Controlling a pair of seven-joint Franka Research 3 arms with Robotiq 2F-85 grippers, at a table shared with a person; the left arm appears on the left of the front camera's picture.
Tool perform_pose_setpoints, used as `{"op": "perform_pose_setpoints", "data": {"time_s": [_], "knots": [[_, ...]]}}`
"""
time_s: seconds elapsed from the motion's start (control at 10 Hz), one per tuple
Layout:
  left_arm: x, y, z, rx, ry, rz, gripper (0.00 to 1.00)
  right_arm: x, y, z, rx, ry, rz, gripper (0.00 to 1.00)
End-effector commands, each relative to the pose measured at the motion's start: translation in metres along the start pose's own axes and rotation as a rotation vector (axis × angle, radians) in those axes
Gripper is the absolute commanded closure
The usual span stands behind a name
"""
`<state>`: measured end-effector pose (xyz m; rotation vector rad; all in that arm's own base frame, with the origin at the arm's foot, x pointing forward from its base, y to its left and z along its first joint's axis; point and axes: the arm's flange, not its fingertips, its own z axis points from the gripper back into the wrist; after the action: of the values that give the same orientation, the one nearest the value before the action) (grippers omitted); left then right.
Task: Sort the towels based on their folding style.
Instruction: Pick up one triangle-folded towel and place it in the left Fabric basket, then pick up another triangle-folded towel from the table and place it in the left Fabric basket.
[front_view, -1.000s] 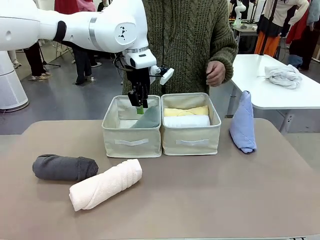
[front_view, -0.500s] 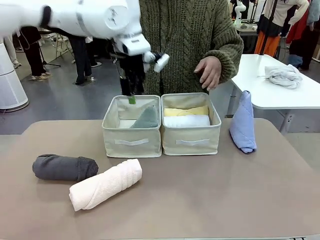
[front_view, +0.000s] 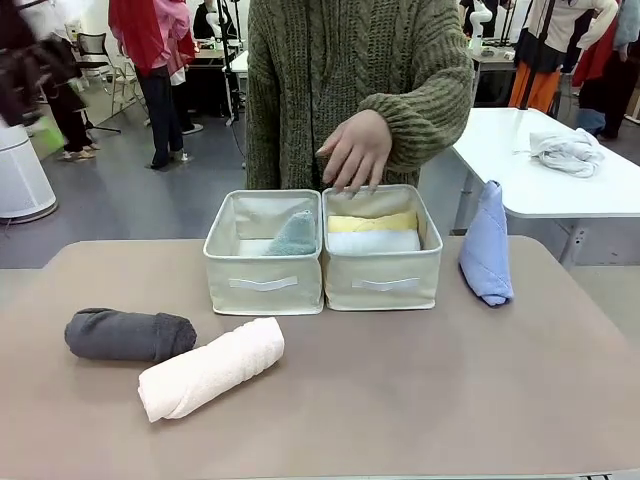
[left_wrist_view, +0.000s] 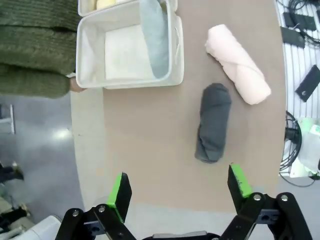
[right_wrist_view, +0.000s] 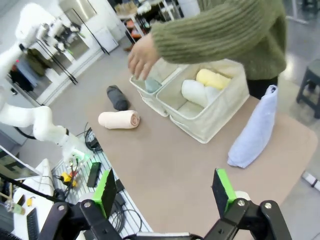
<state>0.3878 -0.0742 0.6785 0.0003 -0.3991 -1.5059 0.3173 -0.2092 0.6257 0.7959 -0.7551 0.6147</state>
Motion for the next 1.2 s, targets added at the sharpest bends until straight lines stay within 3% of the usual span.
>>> {"op": "perform_pose_setpoints", "data": {"time_s": [0.0, 0.2, 0.3, 1.0, 1.1], "knots": [[-0.031, -0.008, -0.02, 0.014, -0.076, 0.017, 0.0, 0.001, 0.001, -0.001, 0.012, -0.012, 0.012, 0.0], [-0.056, -0.027, -0.017, 0.032, -0.095, 0.051, 0.0, 0.001, 0.001, -0.001, 0.012, -0.012, 0.012, 0.0], [-0.062, -0.019, -0.014, 0.042, -0.081, 0.064, 0.0, 0.001, 0.001, -0.001, 0.012, -0.012, 0.012, 0.0], [-0.067, -0.018, -0.014, 0.017, -0.052, 0.082, 0.0, 0.001, 0.001, -0.001, 0.012, -0.012, 0.012, 0.0], [-0.096, 0.003, -0.005, -0.001, -0.166, 0.074, 0.0, 0.001, 0.001, -0.001, 0.012, -0.012, 0.012, 0.0]]}}
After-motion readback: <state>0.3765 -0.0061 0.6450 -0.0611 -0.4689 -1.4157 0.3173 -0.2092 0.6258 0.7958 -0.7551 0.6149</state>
